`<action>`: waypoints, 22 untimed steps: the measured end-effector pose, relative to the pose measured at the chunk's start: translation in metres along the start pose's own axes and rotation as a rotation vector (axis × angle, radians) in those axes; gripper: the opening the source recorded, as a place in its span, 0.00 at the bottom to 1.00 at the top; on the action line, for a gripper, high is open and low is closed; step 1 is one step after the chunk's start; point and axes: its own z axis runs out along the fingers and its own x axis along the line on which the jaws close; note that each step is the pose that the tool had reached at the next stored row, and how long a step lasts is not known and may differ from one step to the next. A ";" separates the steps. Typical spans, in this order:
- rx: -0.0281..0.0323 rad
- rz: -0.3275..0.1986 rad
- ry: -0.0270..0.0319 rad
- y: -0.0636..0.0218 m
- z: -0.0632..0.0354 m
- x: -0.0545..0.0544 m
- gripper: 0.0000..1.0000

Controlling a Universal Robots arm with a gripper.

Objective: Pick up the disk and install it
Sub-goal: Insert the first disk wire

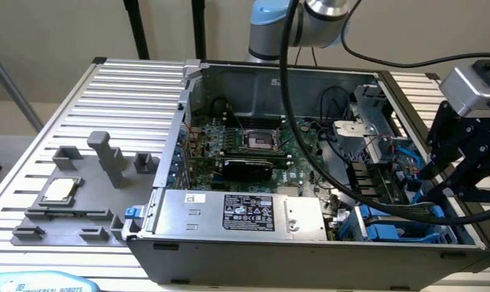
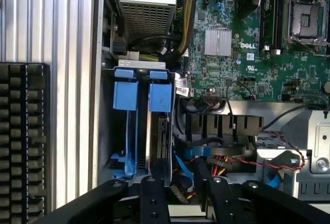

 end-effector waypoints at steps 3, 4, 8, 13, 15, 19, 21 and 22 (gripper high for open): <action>-0.0002 -0.001 0.0056 -0.0002 0.0046 -0.002 0.36; -0.0003 -0.002 0.0076 -0.0003 0.0060 -0.003 0.36; -0.0005 -0.003 0.0143 -0.0004 0.0113 -0.004 0.36; -0.0006 -0.004 0.0193 0.0034 0.0153 -0.005 0.50; -0.0007 -0.004 0.0198 0.0070 0.0160 -0.005 0.56; -0.0007 -0.005 0.0206 0.0088 0.0159 -0.005 0.62; -0.0008 -0.005 0.0203 0.0088 0.0157 -0.002 0.62; -0.0010 -0.005 0.0203 0.0087 0.0155 0.001 0.62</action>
